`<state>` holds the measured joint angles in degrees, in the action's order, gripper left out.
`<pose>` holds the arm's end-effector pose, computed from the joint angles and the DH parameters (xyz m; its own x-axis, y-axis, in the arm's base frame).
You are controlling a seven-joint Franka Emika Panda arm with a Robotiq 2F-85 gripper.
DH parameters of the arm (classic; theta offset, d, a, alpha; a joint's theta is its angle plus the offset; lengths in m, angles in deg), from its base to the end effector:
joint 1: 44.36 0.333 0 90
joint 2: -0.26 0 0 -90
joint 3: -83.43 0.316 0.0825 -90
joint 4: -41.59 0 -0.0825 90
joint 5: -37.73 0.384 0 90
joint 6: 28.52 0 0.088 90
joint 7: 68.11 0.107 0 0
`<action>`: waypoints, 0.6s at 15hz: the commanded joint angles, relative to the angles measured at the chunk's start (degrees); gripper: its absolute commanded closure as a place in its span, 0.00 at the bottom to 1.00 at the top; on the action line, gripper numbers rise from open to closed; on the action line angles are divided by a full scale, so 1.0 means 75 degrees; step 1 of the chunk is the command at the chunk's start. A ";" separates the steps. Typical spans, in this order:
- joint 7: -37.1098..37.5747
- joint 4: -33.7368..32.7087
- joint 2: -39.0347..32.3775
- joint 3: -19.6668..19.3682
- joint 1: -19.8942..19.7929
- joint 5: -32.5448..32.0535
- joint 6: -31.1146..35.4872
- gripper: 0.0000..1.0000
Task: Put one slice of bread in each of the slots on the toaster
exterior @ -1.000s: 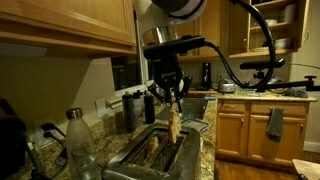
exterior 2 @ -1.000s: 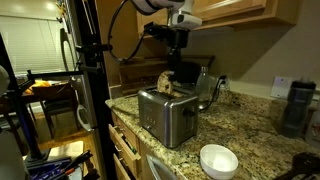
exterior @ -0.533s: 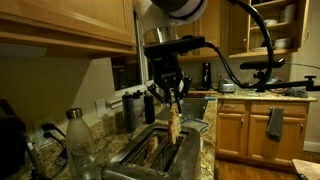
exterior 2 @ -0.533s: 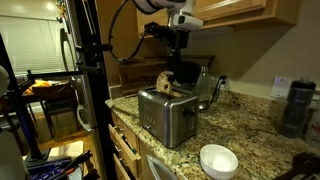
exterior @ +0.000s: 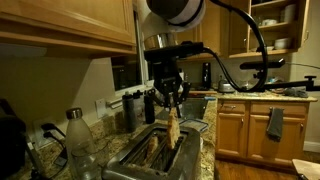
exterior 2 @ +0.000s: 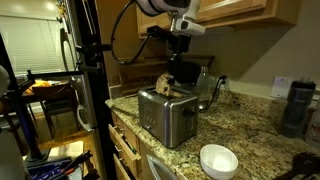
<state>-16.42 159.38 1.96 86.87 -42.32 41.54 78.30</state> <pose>0.5210 0.0553 0.4369 0.6619 -0.7353 -0.1457 -0.7311 -0.6762 0.0910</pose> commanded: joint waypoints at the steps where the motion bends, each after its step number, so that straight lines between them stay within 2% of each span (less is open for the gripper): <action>1: -0.0230 0.0200 -0.0007 -0.0069 -0.0016 0.0215 0.0363 0.90; 3: -0.0283 0.0196 -0.0109 -0.0088 -0.0019 0.0268 0.0486 0.90; 4: -0.0305 0.0194 -0.0148 -0.0096 -0.0020 0.0291 0.0530 0.85; 5: -0.0362 0.0194 -0.0184 -0.0109 -0.0024 0.0337 0.0575 0.59; 7: -0.0399 0.0214 -0.0218 -0.0132 -0.0025 0.0359 0.0600 0.54; 9: -0.0393 0.0218 -0.0224 -0.0166 -0.0032 0.0353 0.0567 0.41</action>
<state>-18.09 159.41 -0.74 86.24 -42.33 42.89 81.41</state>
